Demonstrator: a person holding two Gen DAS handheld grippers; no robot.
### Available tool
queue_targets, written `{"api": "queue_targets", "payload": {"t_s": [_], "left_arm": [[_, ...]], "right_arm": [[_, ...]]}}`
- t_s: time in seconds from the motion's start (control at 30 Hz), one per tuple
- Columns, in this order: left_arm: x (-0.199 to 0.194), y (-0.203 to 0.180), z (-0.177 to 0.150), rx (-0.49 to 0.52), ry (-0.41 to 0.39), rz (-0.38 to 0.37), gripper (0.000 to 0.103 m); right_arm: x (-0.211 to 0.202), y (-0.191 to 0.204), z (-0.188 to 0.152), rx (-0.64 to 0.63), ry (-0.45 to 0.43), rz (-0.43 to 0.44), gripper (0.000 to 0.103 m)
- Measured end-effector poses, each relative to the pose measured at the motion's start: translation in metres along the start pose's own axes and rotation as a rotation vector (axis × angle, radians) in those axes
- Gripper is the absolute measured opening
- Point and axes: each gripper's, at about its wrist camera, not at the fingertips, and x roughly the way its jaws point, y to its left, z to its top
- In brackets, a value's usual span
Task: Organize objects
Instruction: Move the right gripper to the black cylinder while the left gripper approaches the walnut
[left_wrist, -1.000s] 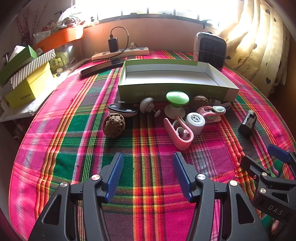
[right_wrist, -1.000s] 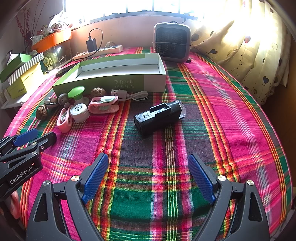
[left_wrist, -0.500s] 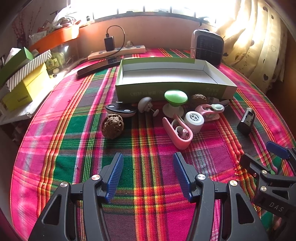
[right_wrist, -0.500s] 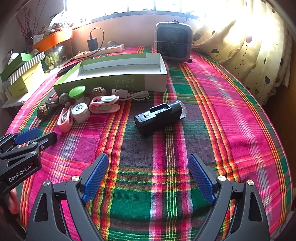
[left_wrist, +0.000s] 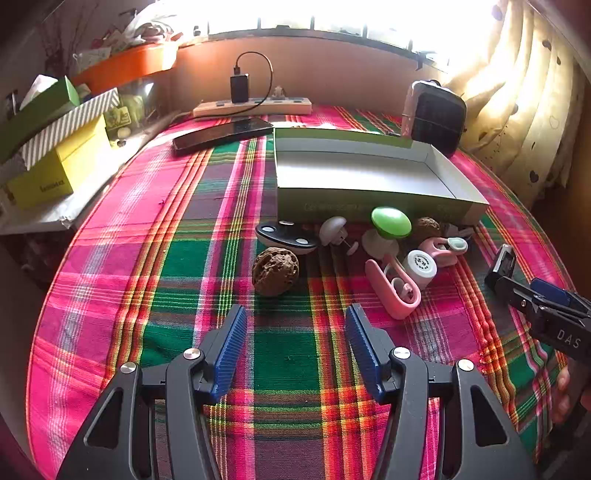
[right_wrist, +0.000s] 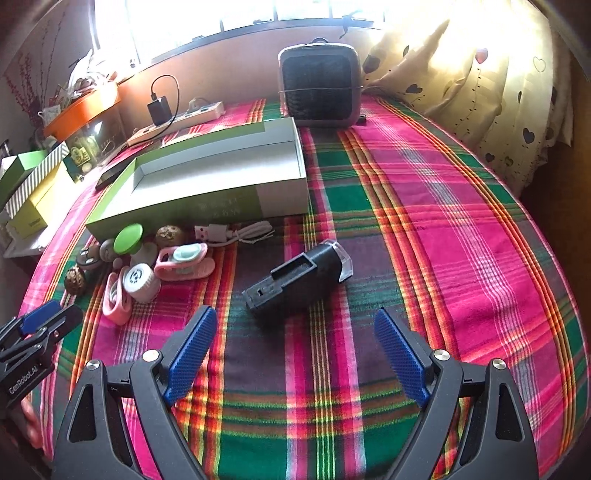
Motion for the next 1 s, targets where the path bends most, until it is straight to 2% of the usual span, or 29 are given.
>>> {"api": "queue_targets", "payload": {"t_s": [0.27,0.6,0.8,1.0], "left_arm": [[0.013,0.009,0.008,-0.024,0.026,-0.034,0.055],[0.025,0.021,0.021,-0.051,0.035,0.003,0.055],[0.029,0.024,0.023,-0.053,0.038,0.008,0.055],[0.03,0.023,0.024,-0.05,0.04,0.009,0.055]], "right_arm": [[0.012,-0.002,0.015,0.029,0.004,-0.014,0.086],[0.024,0.006,0.018,-0.014,0.025,-0.032,0.071],[0.022,0.006,0.016,-0.046,0.021,-0.013,0.07],[0.019,0.01,0.014,-0.133,0.018,0.02,0.07]]}}
